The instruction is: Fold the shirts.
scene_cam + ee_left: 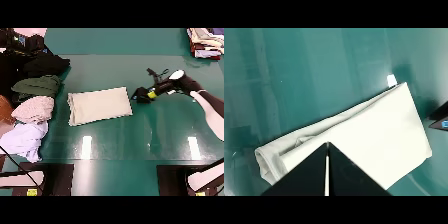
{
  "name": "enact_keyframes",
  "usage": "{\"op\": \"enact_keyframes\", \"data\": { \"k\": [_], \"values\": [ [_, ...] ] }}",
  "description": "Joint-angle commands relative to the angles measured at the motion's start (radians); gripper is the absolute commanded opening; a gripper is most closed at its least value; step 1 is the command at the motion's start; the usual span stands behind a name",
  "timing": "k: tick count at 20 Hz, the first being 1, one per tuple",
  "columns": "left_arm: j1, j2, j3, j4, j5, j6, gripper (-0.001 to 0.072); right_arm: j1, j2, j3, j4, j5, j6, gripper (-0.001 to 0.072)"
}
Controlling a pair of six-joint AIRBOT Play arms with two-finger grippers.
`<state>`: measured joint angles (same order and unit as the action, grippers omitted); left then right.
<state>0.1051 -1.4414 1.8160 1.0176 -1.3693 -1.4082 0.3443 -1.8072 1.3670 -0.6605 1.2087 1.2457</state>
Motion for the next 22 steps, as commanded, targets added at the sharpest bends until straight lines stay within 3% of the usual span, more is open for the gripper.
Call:
{"op": "enact_keyframes", "data": {
  "k": [1,3,4,6,7,10,13,18,22],
  "values": [
    [0.0,-0.002,0.0,0.0,0.0,0.002,0.0026,0.105,-0.124,0.112,0.11,0.003,-0.009,0.0588],
    [0.0,-0.002,0.0,-0.001,-0.003,0.002,0.0026,0.16,-0.174,0.183,0.126,0.003,-0.009,0.0422],
    [0.0,-0.002,0.0,-0.002,-0.008,0.002,0.0026,0.179,-0.191,0.213,0.124,0.004,-0.009,0.0397],
    [0.0,-0.002,0.0,-0.004,-0.014,0.002,0.0026,0.196,-0.198,0.248,0.107,0.004,-0.04,0.0111],
    [-0.006,-0.002,0.0,-0.003,-0.015,0.002,0.0025,0.196,-0.196,0.258,0.11,0.011,-0.058,0.0019],
    [-0.064,-0.001,0.0,-0.001,-0.014,0.002,0.0025,0.15,-0.157,0.266,0.098,0.026,-0.057,0.0018],
    [-0.168,-0.001,0.0,0.0,0.001,0.002,0.0025,0.037,-0.044,0.266,-0.047,0.024,-0.005,0.0018],
    [-0.313,-0.002,0.0,0.0,0.045,0.002,0.0025,-0.298,0.196,0.264,-0.348,0.027,0.137,0.0018],
    [-0.375,-0.002,0.0,0.0,0.085,0.002,0.0025,-0.631,0.321,0.263,-0.488,0.058,0.205,0.0018]
  ]
}}
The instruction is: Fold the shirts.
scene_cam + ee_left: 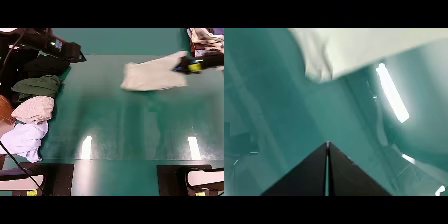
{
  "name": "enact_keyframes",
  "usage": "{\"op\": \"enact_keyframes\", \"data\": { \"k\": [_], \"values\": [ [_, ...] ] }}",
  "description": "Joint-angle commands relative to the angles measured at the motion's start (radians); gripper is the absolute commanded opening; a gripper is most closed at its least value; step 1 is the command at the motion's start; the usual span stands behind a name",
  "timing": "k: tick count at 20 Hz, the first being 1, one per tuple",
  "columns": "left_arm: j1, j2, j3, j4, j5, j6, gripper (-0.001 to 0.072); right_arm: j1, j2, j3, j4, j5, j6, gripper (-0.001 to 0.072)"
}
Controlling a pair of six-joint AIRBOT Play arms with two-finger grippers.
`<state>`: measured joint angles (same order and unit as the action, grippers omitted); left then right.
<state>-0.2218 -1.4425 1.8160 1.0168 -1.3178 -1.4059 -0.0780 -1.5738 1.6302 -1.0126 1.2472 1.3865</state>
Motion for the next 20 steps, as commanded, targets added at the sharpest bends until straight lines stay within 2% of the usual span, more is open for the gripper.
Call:
{"op": "enact_keyframes", "data": {
  "k": [1,4,8,11,15,16,18,19,20],
  "values": [
    [-0.058,0.0,0.0,0.001,0.045,-0.001,0.0026,-0.289,0.101,0.0,-0.144,0.037,0.073,0.0018],
    [-0.077,0.0,0.0,-0.002,0.067,-0.008,0.0025,-0.512,0.1,-0.008,-0.141,0.109,0.107,0.0019],
    [-0.078,0.0,0.0,-0.001,0.076,-0.009,0.0026,-0.694,0.135,-0.198,-0.143,0.09,0.126,0.0018],
    [-0.078,0.0,0.0,-0.001,0.076,-0.009,0.0026,-0.747,0.198,-0.362,-0.159,0.042,0.128,0.0019],
    [-0.077,0.0,0.0,0.0,0.076,-0.008,0.0026,-0.754,0.31,-0.497,-0.279,0.047,0.127,0.0022],
    [-0.077,0.0,0.0,0.0,0.076,-0.008,0.0026,-0.754,0.334,-0.512,-0.328,0.068,0.127,0.0067],
    [-0.077,0.0,0.0,0.0,0.075,-0.008,0.0026,-0.755,0.381,-0.529,-0.437,0.108,0.128,0.0527],
    [-0.077,0.0,0.0,0.0,0.074,-0.007,0.0026,-0.755,0.407,-0.534,-0.468,0.116,0.129,0.0587],
    [-0.077,0.0,0.0,0.001,0.074,-0.007,0.0026,-0.755,0.438,-0.534,-0.477,0.114,0.136,0.0587]
  ]
}}
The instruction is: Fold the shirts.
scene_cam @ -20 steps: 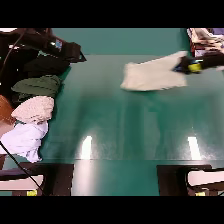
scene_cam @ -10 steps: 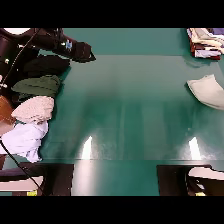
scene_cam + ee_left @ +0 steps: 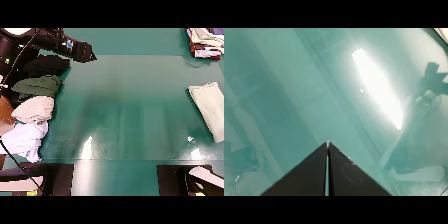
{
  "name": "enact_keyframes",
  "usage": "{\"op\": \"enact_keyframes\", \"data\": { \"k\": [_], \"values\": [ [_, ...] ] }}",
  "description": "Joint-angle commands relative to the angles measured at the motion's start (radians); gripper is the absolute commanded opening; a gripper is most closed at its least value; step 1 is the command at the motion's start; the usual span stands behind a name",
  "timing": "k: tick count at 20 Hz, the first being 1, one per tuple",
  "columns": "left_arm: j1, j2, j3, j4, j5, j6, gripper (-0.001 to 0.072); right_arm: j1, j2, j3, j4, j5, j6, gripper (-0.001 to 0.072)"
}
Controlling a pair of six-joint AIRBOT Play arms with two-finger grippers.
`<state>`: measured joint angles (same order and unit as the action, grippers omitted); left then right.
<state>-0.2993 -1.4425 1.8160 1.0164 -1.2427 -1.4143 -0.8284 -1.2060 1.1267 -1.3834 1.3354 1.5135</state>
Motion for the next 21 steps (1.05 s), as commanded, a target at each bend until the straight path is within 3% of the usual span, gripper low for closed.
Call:
{"op": "enact_keyframes", "data": {
  "k": [1,5,8,9,11,13,21],
  "values": [
    [0.0,0.0,0.0,0.001,-0.002,0.001,0.0026,-0.003,0.103,-0.029,-0.096,0.02,0.028,0.0585],
    [0.0,0.0,0.0,0.001,0.013,0.009,0.0026,0.108,0.199,-0.03,0.11,0.003,0.03,0.0582],
    [0.0,0.0,0.0,0.0,0.005,0.008,0.0027,0.309,0.216,-0.029,0.154,-0.007,0.03,0.0571],
    [0.0,0.0,0.0,-0.002,0.008,0.008,0.0026,0.38,0.216,-0.03,0.154,-0.011,0.03,0.0538],
    [0.0,0.0,0.0,-0.002,0.015,0.008,0.0027,0.514,0.216,-0.03,0.153,-0.036,0.029,0.0242],
    [0.0,0.0,0.0,-0.002,0.026,0.008,0.0027,0.617,0.216,-0.03,0.153,-0.065,0.004,0.0037],
    [0.0,0.0,0.0,-0.002,0.031,0.008,0.0026,0.718,0.216,-0.03,0.152,-0.068,-0.005,0.002]
  ]
}}
